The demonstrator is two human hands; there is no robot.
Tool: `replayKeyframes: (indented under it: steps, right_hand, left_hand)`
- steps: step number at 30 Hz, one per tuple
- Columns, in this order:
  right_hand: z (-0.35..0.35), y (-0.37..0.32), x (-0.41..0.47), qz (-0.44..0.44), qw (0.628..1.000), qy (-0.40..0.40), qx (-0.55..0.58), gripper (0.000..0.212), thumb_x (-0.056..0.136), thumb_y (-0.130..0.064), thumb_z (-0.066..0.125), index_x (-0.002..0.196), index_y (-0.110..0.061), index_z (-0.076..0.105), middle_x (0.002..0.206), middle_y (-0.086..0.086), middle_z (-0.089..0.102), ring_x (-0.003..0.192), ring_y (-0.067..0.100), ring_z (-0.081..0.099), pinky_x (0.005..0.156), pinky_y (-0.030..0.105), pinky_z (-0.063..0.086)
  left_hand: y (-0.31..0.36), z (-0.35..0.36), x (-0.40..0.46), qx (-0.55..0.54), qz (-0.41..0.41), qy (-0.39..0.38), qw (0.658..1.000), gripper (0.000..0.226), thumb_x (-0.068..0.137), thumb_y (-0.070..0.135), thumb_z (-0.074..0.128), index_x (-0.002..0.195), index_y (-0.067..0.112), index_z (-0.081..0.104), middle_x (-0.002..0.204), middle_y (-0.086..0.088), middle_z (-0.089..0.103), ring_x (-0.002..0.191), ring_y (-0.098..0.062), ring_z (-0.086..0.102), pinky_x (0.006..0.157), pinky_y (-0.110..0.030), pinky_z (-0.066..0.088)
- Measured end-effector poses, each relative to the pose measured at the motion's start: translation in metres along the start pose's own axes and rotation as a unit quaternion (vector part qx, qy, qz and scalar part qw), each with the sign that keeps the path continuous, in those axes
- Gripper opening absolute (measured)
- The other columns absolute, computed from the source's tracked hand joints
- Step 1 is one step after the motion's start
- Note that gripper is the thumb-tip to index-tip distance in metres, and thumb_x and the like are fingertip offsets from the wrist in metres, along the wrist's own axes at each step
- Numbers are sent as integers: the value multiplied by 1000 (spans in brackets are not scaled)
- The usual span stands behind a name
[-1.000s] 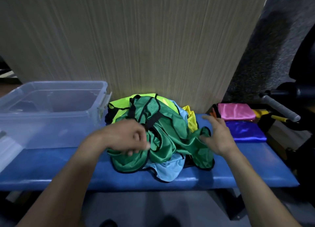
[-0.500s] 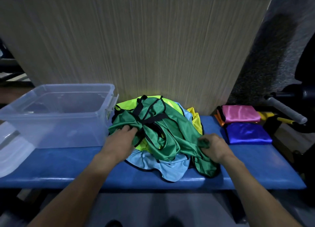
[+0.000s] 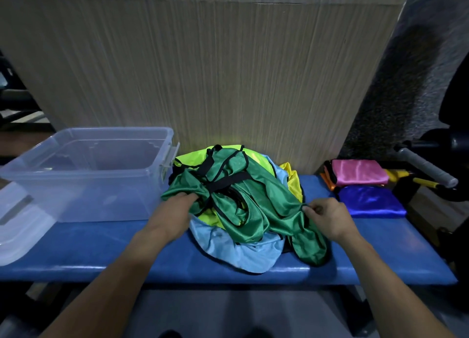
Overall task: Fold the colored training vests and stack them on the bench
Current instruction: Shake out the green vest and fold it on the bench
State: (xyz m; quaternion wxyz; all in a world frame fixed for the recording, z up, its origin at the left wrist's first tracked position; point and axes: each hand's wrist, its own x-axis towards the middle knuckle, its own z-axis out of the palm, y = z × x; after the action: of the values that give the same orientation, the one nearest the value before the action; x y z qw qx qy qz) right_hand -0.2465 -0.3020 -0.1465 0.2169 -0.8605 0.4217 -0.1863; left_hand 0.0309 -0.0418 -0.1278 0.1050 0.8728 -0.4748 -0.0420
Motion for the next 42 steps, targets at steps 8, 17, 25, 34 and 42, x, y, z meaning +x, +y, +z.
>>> replayKeyframes:
  steps: [8,17,25,34,42]
  right_hand:
    - [-56,-48,-15,-11,923,45,382,38,96,-28,67,80,6,65,69,5,59,66,10,53,67,27,45]
    - [-82,-100,-42,49,814,13,579,28,99,-20,62,78,-5,73,75,13,74,63,21,71,64,31,60]
    - [-68,-96,-38,81,874,-78,473,5,95,-4,62,96,-1,66,87,25,62,77,32,57,70,37,49]
    - [-71,-94,-41,6,930,-97,353,21,96,-28,69,92,-10,78,96,22,75,90,30,73,84,45,55]
    - [-80,-109,-50,-13,909,-121,399,17,96,-11,61,91,2,71,85,22,69,72,30,58,68,42,46]
  left_hand:
    - [19,-65,-23,-222,37,217,950,16,100,21,62,91,30,70,82,12,70,77,-3,63,69,-27,46]
    - [88,-148,-68,-771,105,107,618,20,101,19,50,108,10,67,83,-3,72,71,-12,67,63,-25,58]
    - [99,-125,-60,-745,33,34,666,41,81,23,79,118,7,71,94,-13,73,78,-22,71,71,-33,63]
    - [77,-85,-37,-188,81,103,973,10,87,30,78,81,33,70,88,19,70,88,2,63,84,-24,49]
    - [103,-90,-42,-559,51,31,827,45,87,48,63,93,3,61,87,-10,57,82,-22,53,79,-41,40]
